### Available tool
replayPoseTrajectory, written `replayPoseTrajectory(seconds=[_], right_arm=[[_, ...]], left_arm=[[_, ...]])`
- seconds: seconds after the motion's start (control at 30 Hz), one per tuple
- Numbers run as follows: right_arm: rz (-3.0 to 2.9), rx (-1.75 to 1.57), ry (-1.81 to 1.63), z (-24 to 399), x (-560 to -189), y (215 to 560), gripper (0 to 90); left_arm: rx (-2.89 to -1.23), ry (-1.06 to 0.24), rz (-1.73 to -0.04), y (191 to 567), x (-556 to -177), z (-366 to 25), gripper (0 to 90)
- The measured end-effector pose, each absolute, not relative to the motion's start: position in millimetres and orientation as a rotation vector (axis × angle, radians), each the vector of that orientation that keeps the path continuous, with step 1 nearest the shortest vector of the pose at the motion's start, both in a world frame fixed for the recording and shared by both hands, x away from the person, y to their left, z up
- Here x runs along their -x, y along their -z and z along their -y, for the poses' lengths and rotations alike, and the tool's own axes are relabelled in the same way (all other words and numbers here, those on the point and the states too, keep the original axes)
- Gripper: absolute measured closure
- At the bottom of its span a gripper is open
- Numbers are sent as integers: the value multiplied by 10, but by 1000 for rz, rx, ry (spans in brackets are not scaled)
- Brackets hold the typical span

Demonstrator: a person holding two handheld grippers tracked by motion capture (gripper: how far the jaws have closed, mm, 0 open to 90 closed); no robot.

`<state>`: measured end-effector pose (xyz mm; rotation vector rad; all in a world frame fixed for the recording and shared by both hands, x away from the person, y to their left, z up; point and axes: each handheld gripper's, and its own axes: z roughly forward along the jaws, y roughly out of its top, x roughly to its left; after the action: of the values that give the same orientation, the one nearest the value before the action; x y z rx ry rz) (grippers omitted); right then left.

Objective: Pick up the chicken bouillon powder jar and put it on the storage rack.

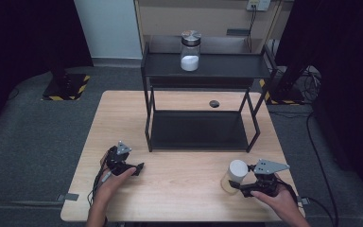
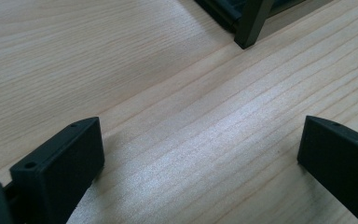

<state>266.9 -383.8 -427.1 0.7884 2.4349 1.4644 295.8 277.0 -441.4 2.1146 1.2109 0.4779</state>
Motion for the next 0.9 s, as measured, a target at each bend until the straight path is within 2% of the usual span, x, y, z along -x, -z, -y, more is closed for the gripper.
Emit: replayPoseTrajectory(seconds=[0.43, 0.67, 0.9], right_arm=[[-2405, -832, -1508, 3852, -2675, 4299, 235], [-2402, -823, -1535, 3851, -2684, 4306, 312], [-2397, -799, -1514, 3833, -2661, 4290, 327]], left_arm=[[-2114, -478, -1211, 4415, -2958, -2769, 0], [-2114, -478, -1211, 4415, -2958, -2769, 0], [-2114, -478, -1212, 4415, -2958, -2769, 0]])
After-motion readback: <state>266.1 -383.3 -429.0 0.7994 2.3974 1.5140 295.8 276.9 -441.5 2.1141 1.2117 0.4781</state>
